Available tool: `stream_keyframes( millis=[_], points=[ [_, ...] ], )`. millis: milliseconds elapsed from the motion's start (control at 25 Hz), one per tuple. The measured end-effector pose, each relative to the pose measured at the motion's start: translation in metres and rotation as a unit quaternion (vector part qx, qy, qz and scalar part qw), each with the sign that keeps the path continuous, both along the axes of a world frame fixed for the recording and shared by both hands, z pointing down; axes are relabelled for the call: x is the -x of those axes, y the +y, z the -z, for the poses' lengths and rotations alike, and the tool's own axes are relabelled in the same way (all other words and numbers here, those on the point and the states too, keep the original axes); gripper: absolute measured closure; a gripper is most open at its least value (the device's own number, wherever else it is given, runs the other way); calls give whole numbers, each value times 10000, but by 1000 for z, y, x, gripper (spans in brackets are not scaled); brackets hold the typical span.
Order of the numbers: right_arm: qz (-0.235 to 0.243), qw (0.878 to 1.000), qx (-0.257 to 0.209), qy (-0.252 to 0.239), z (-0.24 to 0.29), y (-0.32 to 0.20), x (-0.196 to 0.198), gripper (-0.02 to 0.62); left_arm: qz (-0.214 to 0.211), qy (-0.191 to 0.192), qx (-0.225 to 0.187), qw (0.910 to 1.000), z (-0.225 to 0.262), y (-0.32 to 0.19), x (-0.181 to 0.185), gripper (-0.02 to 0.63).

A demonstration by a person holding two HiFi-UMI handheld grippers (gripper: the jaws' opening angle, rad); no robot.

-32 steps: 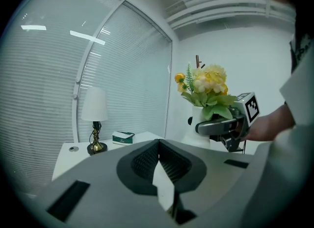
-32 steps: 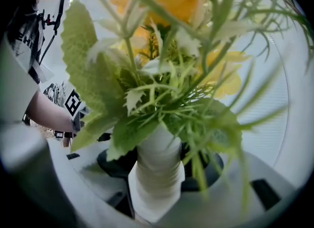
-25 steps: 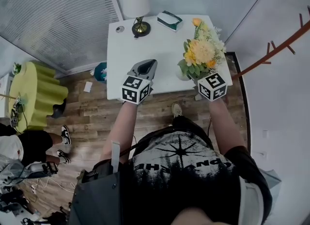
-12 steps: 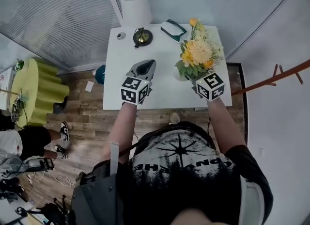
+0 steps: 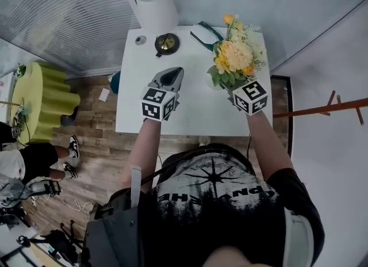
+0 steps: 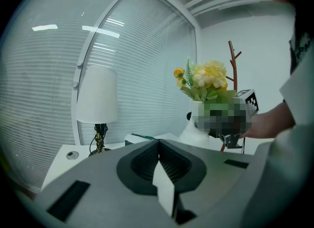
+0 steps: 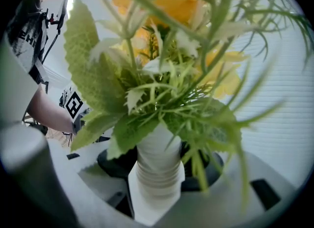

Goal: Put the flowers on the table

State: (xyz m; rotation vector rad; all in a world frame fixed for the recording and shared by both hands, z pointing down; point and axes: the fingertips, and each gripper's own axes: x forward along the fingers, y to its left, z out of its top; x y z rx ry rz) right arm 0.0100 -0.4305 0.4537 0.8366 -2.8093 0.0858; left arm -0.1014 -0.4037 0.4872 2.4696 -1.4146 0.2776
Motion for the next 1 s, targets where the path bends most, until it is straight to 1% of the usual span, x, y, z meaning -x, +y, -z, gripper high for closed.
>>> stream_keyframes(
  millis=[200, 480, 640, 760, 1000],
  points=[
    [-19, 10000, 36, 35, -13, -23, -3, 337, -10, -159, 180, 9997, -18, -13, -4, 594],
    [254, 9996, 158, 27, -40, -46, 8, 337, 166, -186, 438, 9987, -40, -29, 1, 594],
    [353, 9993, 111, 8, -52, -52, 11, 337, 175, -271, 510, 9982, -47, -29, -5, 594],
    [431, 9991, 61, 4, -63, -58, 22, 337, 165, -357, 591, 9975, -52, -29, -3, 594],
    [441, 9988, 182, -52, -80, -66, 43, 337, 258, -309, 729, 9965, -63, -28, 10, 595]
  ],
)
